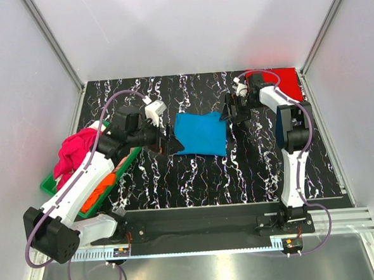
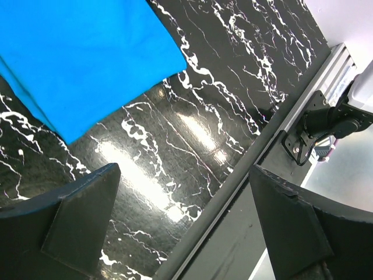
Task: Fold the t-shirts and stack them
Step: Neatly place the folded tshirt to the corner
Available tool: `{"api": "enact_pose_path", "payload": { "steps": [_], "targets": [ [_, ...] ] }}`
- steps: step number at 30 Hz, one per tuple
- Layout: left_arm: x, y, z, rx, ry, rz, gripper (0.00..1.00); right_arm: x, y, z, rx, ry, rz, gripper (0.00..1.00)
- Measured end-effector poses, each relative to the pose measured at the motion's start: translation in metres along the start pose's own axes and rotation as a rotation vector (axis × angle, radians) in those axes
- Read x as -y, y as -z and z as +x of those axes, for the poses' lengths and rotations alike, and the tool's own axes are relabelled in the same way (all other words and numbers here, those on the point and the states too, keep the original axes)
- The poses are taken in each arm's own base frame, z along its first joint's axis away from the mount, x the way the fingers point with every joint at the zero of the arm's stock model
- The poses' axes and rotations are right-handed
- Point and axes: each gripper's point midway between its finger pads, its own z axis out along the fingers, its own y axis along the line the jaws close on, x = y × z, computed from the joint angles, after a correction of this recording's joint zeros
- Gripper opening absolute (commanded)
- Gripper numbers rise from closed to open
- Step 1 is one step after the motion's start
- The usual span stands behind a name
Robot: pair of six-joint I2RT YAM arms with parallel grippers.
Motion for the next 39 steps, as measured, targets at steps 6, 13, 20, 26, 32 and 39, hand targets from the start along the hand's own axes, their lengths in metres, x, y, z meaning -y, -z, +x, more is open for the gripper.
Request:
{"api": "enact_pose_path", "payload": {
  "steps": [6, 13, 20, 26, 32, 39],
  "targets": [
    [0.000, -0.001, -0.002, 0.007, -0.009, 0.002, 0.99, -0.004, -0.008, -0.011, 0.007, 0.068, -0.076, 0.91],
    [0.000, -0.001, -0.003, 0.010, -0.011, 0.003, 0.99, -0.006, -0.016, -0.020, 0.004, 0.110, -0.115, 0.83],
    [0.000, -0.001, -0.003, 0.009, -0.010, 0.006, 0.99, -0.009, -0.021, -0.017, -0.041, 0.144, -0.125, 0.78],
    [0.001, -0.001, -0.002, 0.008, -0.010, 0.010, 0.99, -0.022, -0.032, -0.010, -0.091, 0.181, -0.131, 0.66],
    [0.001, -0.001, -0.002, 0.008, -0.010, 0.011, 0.99, -0.016, -0.039, -0.005, -0.118, 0.194, -0.102, 0.23],
    [0.001, -0.001, -0.002, 0.007, -0.010, 0.011, 0.99, -0.015, -0.032, -0.022, -0.093, 0.223, -0.051, 0.00]
  ]
}}
